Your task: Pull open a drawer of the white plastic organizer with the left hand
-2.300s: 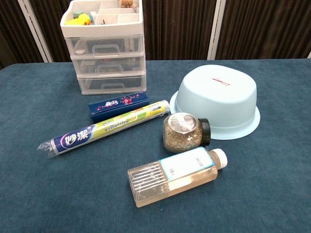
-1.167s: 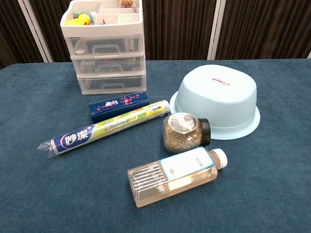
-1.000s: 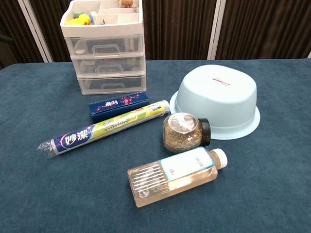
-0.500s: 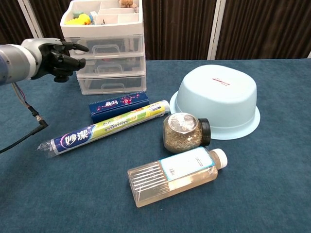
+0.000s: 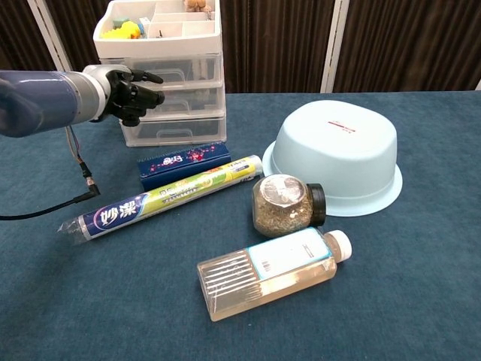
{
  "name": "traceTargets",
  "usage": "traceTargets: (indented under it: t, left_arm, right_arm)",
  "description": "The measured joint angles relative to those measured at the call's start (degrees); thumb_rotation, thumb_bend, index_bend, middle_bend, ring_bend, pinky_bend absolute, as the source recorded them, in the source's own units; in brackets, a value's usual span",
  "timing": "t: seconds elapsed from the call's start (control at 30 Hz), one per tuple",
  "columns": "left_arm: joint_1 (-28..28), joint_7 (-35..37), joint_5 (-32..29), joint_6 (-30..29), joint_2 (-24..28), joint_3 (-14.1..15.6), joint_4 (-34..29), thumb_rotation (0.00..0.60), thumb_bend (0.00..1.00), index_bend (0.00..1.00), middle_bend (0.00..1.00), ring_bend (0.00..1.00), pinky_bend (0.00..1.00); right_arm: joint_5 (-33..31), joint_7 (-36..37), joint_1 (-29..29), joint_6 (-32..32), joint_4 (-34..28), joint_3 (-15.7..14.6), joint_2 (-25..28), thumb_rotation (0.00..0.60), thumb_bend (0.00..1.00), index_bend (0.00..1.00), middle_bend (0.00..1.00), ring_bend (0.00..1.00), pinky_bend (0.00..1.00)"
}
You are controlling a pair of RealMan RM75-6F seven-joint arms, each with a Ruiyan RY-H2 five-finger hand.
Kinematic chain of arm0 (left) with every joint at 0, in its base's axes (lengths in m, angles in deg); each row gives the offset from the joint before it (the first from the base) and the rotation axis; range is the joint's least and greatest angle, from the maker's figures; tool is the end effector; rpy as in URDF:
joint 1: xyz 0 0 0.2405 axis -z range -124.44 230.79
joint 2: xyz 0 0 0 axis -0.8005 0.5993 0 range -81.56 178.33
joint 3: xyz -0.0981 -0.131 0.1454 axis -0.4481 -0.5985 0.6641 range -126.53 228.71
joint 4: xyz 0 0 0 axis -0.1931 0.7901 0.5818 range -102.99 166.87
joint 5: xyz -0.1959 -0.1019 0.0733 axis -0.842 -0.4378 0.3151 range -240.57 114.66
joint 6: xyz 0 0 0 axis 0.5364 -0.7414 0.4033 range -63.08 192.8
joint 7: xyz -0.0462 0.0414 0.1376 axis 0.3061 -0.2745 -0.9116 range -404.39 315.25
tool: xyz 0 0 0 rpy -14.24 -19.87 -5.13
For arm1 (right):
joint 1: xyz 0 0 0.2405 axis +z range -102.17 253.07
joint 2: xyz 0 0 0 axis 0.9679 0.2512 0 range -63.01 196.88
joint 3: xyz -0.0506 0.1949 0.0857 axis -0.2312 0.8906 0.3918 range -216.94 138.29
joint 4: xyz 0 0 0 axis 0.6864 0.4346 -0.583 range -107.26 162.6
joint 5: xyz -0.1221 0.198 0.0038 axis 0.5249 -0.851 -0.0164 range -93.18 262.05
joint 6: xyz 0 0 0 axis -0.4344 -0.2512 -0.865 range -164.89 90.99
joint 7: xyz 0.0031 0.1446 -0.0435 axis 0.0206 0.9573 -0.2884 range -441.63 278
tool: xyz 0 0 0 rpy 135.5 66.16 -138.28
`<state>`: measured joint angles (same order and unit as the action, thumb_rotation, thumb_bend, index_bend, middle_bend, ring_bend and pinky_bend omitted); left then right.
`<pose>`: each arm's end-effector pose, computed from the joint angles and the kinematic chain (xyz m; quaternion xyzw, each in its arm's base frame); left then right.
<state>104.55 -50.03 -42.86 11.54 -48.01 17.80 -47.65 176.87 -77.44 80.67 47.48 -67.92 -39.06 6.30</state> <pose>-0.0712 0.4059 -0.0269 -0.3775 -0.7191 -0.4718 0.3431 -0.2693 -0.1765 0.1194 0.6254 -0.3997 0.4116 0.5288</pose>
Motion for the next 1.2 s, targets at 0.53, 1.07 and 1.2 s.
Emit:
traceTargets:
  t: [0.53,1.07,1.2]
  left_arm:
    - [3.73,3.09,-2.45,3.71,-2.80,-2.75,4.44,0.600,0.61,0.17,1.00,0.98,0.89]
    - [3.12,3.50,-2.63,4.04,-1.76,-1.03,2.48,0.600,0.61,0.25,1.00,0.98,0.89]
    - [1.73,3.61,-1.32,3.74,-0.38,0.13,-0.49,0.600,0.61,0.25,1.00,0.98,0.89]
  right_arm:
    - [-0.35,0.49,0.10,-0.35,-0.08,0.03,0.13,0.600,0.12,0.00,0.00,0.00,0.00]
    - [-0.42,0.28,-0.09,-0.22,-0.22,-0.06,0.17,0.600,0.12,0.00,0.00,0.00,0.00]
    - [-0.55,0.14,-0.14,-0.41,-0.22,-0.18,0.08,0.600,0.12,0.00,0.00,0.00,0.00]
